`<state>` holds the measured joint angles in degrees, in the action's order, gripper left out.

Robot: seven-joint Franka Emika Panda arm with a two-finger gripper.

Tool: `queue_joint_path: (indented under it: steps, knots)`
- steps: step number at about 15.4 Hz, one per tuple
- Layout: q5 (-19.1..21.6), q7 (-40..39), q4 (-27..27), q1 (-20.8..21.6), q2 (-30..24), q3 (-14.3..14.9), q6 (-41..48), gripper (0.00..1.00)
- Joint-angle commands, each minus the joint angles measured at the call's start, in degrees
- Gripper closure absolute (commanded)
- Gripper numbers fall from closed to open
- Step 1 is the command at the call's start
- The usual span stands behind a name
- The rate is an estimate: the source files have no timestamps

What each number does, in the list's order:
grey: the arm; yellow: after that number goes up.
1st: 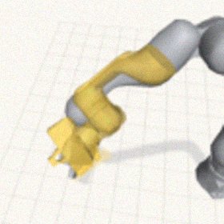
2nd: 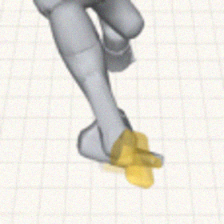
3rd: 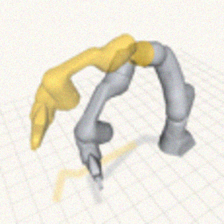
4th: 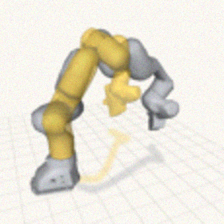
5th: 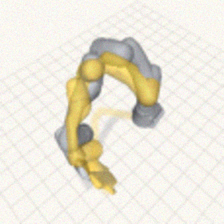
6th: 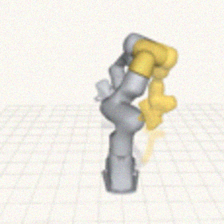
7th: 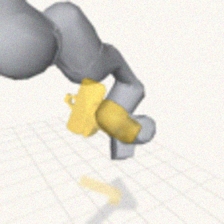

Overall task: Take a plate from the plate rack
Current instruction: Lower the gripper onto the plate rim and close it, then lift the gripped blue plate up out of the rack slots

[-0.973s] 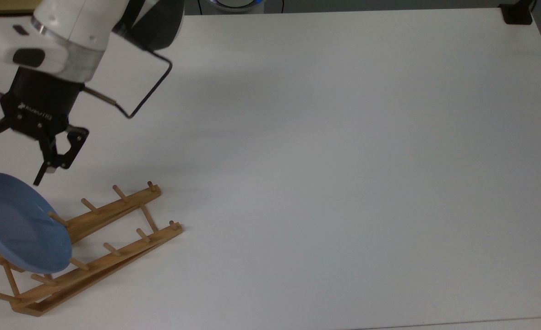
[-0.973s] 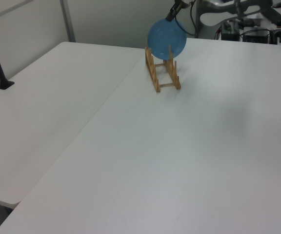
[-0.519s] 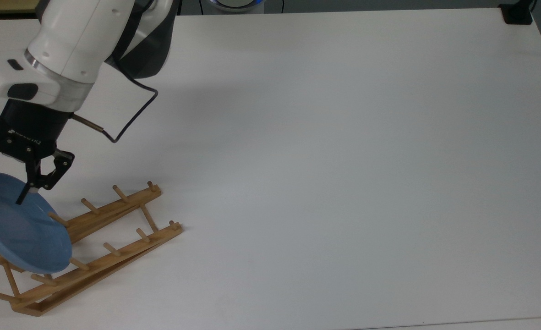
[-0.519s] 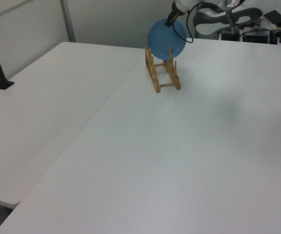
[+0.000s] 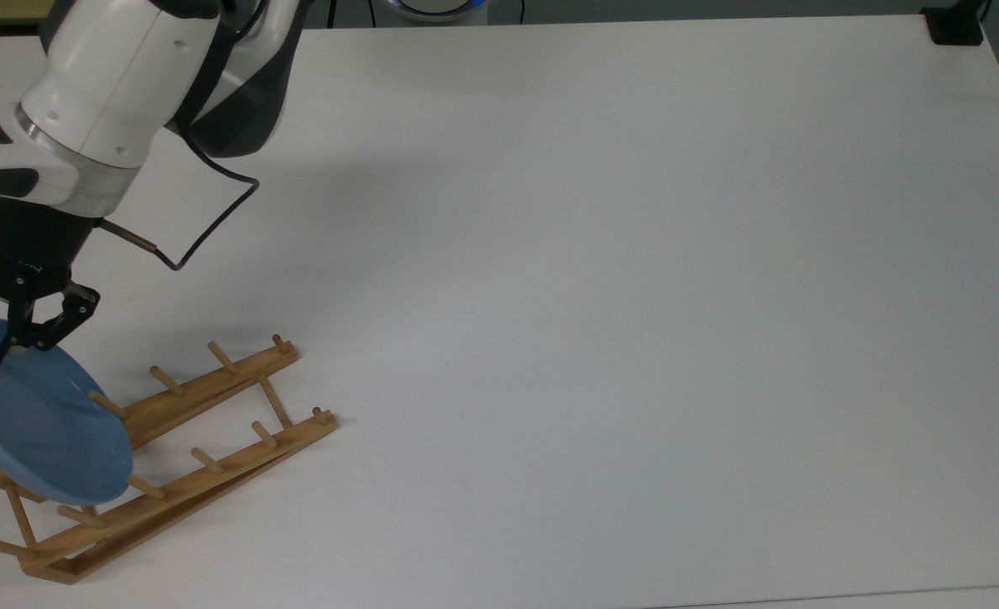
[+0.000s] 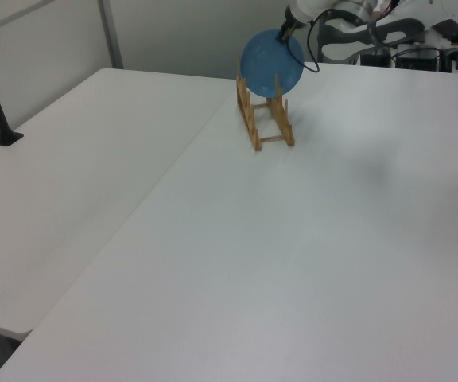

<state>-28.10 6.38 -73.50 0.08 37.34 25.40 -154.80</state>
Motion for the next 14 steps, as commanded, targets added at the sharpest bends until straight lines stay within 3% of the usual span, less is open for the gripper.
queue_joint_path:
  steps: [1,4,6,7,14]
  knots:
    - [-0.82,-1.19,1.34,-0.61,1.25,0.53,-1.55,0.51]
    - [-0.82,-1.1,1.34,-0.7,1.6,0.44,-1.82,0.65]
    - [-0.82,-1.02,1.17,-0.61,1.6,0.44,-3.57,0.87]
    - [-0.82,-1.02,1.17,-0.61,1.6,0.36,-3.66,0.93]
    - [-0.99,-1.1,1.34,-0.26,0.28,0.44,-3.66,1.0]
